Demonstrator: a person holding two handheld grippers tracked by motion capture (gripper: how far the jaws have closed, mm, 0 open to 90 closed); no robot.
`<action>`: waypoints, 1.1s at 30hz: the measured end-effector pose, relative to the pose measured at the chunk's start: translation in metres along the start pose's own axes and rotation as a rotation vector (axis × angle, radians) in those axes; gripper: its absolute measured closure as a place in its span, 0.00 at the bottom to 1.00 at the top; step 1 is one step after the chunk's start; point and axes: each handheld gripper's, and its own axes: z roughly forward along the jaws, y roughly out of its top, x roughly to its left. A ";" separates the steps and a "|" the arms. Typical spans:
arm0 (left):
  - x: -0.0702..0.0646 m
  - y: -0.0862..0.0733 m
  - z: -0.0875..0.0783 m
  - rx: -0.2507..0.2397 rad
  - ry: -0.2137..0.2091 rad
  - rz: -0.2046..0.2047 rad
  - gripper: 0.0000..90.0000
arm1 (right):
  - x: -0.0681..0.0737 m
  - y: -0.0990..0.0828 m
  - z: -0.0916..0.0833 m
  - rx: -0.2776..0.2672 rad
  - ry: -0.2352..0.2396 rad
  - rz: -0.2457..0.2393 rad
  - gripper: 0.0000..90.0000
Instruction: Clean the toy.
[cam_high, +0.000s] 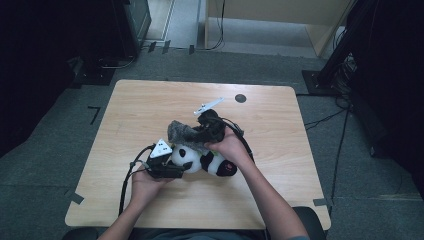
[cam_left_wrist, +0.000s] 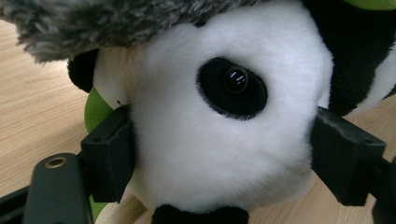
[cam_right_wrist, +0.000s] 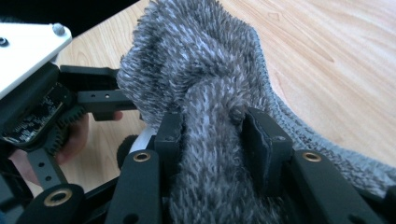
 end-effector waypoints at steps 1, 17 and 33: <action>0.000 0.000 0.000 -0.001 -0.001 -0.003 0.22 | -0.001 0.000 0.000 0.000 0.005 0.008 0.70; 0.001 0.001 0.000 -0.002 -0.003 -0.028 0.27 | -0.031 -0.009 -0.012 0.023 -0.135 0.058 0.81; -0.001 0.002 0.000 0.005 0.003 -0.037 0.29 | -0.043 -0.015 -0.026 -0.005 -0.197 0.075 0.85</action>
